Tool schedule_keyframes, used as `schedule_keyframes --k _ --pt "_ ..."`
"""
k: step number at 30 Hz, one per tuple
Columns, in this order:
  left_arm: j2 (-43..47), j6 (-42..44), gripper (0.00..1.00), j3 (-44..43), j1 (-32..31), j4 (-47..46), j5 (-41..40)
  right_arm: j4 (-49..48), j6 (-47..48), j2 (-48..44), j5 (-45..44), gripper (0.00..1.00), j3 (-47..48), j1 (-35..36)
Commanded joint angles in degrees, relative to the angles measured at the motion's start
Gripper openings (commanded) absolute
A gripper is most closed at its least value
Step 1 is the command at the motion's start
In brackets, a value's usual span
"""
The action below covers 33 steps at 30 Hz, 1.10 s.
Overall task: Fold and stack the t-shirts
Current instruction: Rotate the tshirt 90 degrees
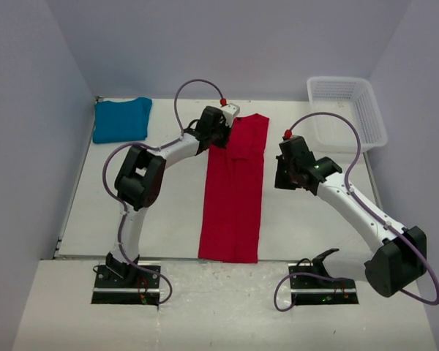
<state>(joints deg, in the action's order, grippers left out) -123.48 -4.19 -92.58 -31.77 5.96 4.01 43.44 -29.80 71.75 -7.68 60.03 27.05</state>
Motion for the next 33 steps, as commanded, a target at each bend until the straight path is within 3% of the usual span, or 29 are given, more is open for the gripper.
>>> schedule_keyframes --k 1,11,18,31,33 --pt "-3.50 1.02 0.00 -5.68 2.23 -6.84 8.72 -2.40 -0.69 0.76 1.53 0.00 -0.53 0.81" --pt "-14.32 -2.14 0.00 -12.01 5.75 -6.04 15.41 -1.96 -2.54 5.07 0.65 0.00 1.23 3.71" --pt "-21.44 -3.90 0.00 -20.00 8.74 -0.69 17.95 -2.13 -2.89 7.97 0.91 0.00 2.90 5.29" --pt "-26.72 -5.57 0.00 -30.73 13.57 3.54 20.42 -6.96 -4.73 9.30 3.29 0.00 -2.09 8.20" --pt "-26.46 -5.66 0.00 -30.74 13.84 3.19 20.68 -9.06 -5.18 8.24 4.86 0.10 -3.95 8.28"
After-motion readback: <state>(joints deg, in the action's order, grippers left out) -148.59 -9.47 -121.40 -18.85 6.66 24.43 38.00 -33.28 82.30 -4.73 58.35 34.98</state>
